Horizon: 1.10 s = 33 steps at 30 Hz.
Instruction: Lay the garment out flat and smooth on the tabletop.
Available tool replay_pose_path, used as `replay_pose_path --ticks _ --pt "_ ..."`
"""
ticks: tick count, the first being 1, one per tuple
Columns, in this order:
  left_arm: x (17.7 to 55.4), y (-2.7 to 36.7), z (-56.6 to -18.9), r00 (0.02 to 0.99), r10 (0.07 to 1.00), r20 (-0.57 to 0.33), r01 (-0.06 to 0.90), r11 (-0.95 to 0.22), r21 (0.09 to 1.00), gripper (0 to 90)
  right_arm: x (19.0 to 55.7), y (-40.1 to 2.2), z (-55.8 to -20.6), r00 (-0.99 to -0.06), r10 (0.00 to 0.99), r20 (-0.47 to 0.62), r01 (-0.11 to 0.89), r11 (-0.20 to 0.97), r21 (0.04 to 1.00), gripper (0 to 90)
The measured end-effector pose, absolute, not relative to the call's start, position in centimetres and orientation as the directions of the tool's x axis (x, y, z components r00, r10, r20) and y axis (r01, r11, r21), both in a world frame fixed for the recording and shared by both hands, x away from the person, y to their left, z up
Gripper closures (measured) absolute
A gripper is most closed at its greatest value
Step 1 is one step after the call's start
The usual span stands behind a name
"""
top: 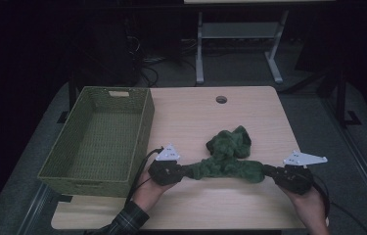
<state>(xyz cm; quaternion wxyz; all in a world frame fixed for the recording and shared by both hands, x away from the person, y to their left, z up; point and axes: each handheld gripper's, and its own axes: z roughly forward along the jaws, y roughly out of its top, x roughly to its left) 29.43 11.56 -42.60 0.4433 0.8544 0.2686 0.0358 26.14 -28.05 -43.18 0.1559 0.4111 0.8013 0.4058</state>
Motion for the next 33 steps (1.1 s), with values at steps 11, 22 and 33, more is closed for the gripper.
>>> replay_pose_path --ticks 11,22,33 --pt "27.4 11.8 -45.5 0.848 0.452 -0.277 0.508 -0.545 0.667 82.4 24.4 -27.3 -45.7 -0.64 0.763 0.09 0.593 0.416 0.69 83.6" --pt "27.7 11.9 -45.4 0.847 0.483 -0.221 0.491 -0.553 0.673 52.5 24.5 -27.6 -46.0 -0.634 0.768 0.092 0.592 0.406 0.696 69.6" --pt "28.9 12.1 -41.5 0.852 0.487 -0.192 0.44 -0.467 0.767 39.3 26.3 -27.5 -43.7 -0.636 0.762 0.121 0.549 0.336 0.765 62.6"
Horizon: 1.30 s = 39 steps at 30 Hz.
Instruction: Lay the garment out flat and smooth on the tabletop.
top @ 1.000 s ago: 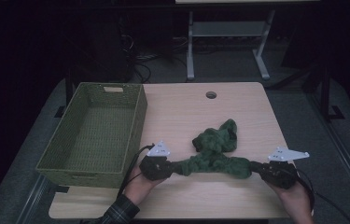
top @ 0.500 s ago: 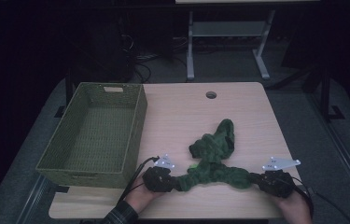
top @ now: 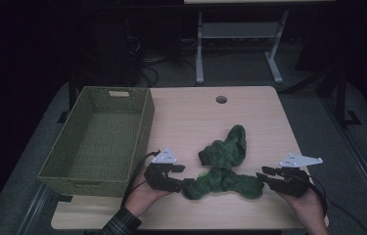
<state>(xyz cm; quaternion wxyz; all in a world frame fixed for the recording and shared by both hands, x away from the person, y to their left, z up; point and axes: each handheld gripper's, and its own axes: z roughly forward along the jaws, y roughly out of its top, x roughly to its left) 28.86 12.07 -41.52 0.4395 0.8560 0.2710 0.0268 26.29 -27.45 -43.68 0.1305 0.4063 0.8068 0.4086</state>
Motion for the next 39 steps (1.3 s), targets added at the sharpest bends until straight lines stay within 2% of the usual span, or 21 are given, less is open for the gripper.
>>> replay_pose_path --ticks 10,21,27,31,32,34,36,39 --pt "33.5 9.7 -41.4 0.841 0.518 -0.155 0.428 -0.464 0.775 44.2 30.0 -26.2 -42.0 -0.636 0.761 0.127 0.527 0.308 0.792 63.7" --pt "37.0 7.8 -43.5 0.854 0.493 -0.165 0.431 -0.496 0.754 38.0 34.4 -24.4 -42.2 -0.63 0.763 0.144 0.547 0.304 0.78 64.2" --pt "38.0 7.2 -45.0 0.867 0.461 -0.19 0.438 -0.522 0.732 37.4 35.6 -23.7 -43.5 -0.632 0.748 0.201 0.587 0.292 0.755 64.2" --pt "38.2 6.5 -45.9 0.885 0.422 -0.196 0.421 -0.549 0.722 49.8 36.0 -23.3 -44.1 -0.645 0.732 0.22 0.598 0.304 0.742 71.6" --pt "38.2 6.5 -45.9 0.888 0.416 -0.197 0.418 -0.551 0.722 62.3 36.1 -23.1 -44.3 -0.651 0.724 0.228 0.605 0.314 0.732 79.8" --pt "38.2 6.3 -45.9 0.89 0.409 -0.202 0.417 -0.551 0.723 67.2 36.0 -22.8 -44.4 -0.65 0.726 0.226 0.611 0.323 0.723 85.7" --pt "38.0 6.4 -45.6 0.893 0.4 -0.206 0.414 -0.554 0.722 75.8 35.9 -22.8 -44.3 -0.647 0.731 0.216 0.613 0.33 0.718 87.6" --pt "37.8 6.5 -45.2 0.895 0.401 -0.196 0.408 -0.558 0.723 80.1 35.7 -23.0 -44.1 -0.643 0.738 0.203 0.608 0.332 0.721 88.5"
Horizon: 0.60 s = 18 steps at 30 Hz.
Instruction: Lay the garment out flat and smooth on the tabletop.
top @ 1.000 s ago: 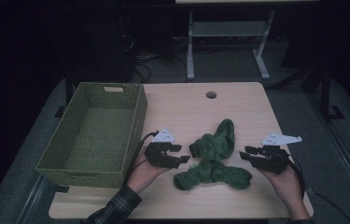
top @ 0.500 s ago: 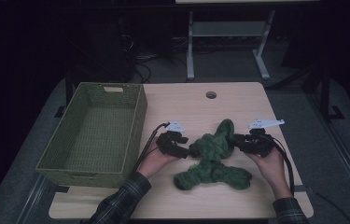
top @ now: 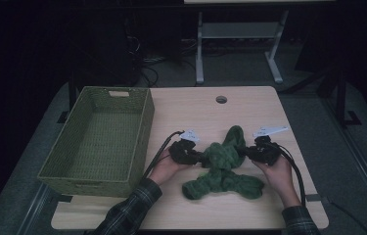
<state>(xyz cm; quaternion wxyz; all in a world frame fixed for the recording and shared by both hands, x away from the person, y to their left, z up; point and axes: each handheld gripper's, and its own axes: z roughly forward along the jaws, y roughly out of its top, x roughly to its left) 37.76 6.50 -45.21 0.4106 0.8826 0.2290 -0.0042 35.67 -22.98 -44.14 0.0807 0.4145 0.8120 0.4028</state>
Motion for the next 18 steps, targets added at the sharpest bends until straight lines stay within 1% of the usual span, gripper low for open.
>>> replay_pose_path --ticks 6,10,12,14,18 --pt "37.5 7.7 -43.3 0.889 0.423 -0.178 0.397 -0.515 0.76 81.0 34.9 -24.1 -42.9 -0.631 0.758 0.165 0.576 0.314 0.755 89.1" --pt "36.9 8.7 -41.6 0.886 0.441 -0.146 0.374 -0.492 0.786 81.3 33.9 -25.3 -41.4 -0.619 0.777 0.116 0.528 0.302 0.794 89.4" --pt "36.6 9.1 -41.0 0.883 0.451 -0.131 0.37 -0.495 0.787 81.5 33.5 -25.8 -40.9 -0.611 0.785 0.105 0.52 0.298 0.801 89.5" --pt "36.3 9.3 -40.9 0.882 0.456 -0.117 0.366 -0.508 0.78 81.6 33.1 -26.2 -40.9 -0.606 0.789 0.105 0.525 0.297 0.797 89.6" --pt "36.0 9.2 -41.5 0.879 0.466 -0.099 0.368 -0.533 0.761 81.6 32.9 -26.4 -42.1 -0.597 0.795 0.109 0.56 0.315 0.766 89.6"
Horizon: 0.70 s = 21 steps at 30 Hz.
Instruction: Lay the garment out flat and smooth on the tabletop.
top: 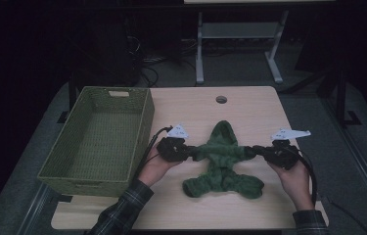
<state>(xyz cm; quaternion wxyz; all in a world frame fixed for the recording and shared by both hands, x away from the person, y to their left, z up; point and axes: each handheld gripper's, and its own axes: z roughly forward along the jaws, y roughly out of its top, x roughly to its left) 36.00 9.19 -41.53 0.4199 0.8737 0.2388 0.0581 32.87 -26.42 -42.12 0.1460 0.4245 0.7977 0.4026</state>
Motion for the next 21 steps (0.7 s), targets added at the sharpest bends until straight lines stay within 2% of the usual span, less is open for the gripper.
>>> replay_pose_path --ticks 4,9,10,13,15,17,21 --pt "36.5 8.7 -44.3 0.866 0.485 -0.119 0.427 -0.596 0.68 81.6 33.7 -26.0 -44.3 -0.582 0.806 0.113 0.61 0.341 0.715 89.7" --pt "36.6 8.3 -45.3 0.869 0.471 -0.151 0.443 -0.606 0.661 81.0 34.2 -25.3 -46.1 -0.577 0.809 0.113 0.658 0.379 0.65 89.6" --pt "36.5 8.3 -45.1 0.871 0.468 -0.147 0.438 -0.605 0.665 79.2 34.3 -25.3 -46.3 -0.577 0.809 0.116 0.662 0.38 0.646 89.4" --pt "36.5 8.6 -44.3 0.867 0.477 -0.147 0.436 -0.58 0.689 63.8 34.2 -25.3 -46.0 -0.588 0.801 0.109 0.646 0.385 0.659 84.8" --pt "36.7 8.9 -43.5 0.861 0.483 -0.161 0.44 -0.547 0.712 55.5 33.9 -25.7 -45.2 -0.582 0.804 0.12 0.632 0.355 0.688 73.9" --pt "36.8 9.2 -42.5 0.857 0.49 -0.159 0.433 -0.517 0.738 52.9 33.6 -26.1 -44.3 -0.581 0.804 0.126 0.612 0.329 0.719 69.9" --pt "37.6 8.6 -41.3 0.86 0.49 -0.143 0.415 -0.507 0.756 51.1 33.8 -26.6 -42.4 -0.576 0.808 0.119 0.572 0.294 0.766 68.4"
